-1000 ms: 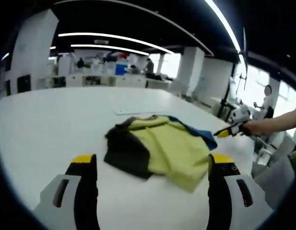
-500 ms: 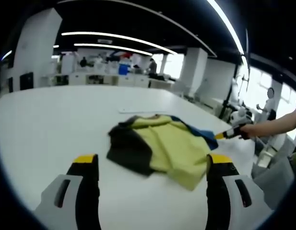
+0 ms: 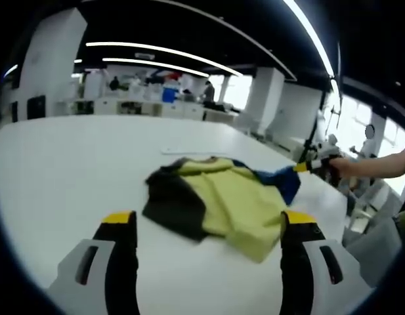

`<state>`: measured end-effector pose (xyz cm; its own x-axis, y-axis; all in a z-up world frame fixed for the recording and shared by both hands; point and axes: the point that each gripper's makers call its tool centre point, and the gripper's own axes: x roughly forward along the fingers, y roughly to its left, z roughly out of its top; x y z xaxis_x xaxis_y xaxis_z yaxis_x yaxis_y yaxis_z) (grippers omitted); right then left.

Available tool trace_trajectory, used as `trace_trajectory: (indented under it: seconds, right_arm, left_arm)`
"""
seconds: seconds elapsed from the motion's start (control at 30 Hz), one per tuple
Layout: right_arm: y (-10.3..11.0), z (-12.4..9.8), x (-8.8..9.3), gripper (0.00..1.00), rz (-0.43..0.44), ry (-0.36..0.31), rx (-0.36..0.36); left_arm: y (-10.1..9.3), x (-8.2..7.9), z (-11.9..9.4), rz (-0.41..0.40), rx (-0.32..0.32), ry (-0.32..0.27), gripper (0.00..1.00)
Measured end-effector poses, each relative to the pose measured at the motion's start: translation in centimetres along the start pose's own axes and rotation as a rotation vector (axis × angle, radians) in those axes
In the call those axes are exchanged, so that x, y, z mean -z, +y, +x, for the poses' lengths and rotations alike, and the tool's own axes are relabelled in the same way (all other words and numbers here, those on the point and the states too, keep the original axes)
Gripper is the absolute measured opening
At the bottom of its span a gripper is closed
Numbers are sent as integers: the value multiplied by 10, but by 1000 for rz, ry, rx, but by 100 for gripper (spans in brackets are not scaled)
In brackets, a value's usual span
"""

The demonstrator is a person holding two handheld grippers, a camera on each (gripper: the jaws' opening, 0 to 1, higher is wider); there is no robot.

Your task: Fold the garment on the visible template until the final outline fits inside the template.

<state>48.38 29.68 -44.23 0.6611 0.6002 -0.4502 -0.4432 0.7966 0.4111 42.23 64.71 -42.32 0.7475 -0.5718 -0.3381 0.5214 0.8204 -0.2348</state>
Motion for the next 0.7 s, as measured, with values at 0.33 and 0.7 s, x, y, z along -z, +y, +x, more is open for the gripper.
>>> trace_trajectory:
  seconds: [0.33,0.7]
  right_arm:
    - [54,44,-28,0,-110,20,-97]
    - [89,113,-7,0,-169,130,-159]
  left_arm:
    - [3,1,-3,-12,-1,-8,86]
    - [11,1,-10,-25,-21,-13,85]
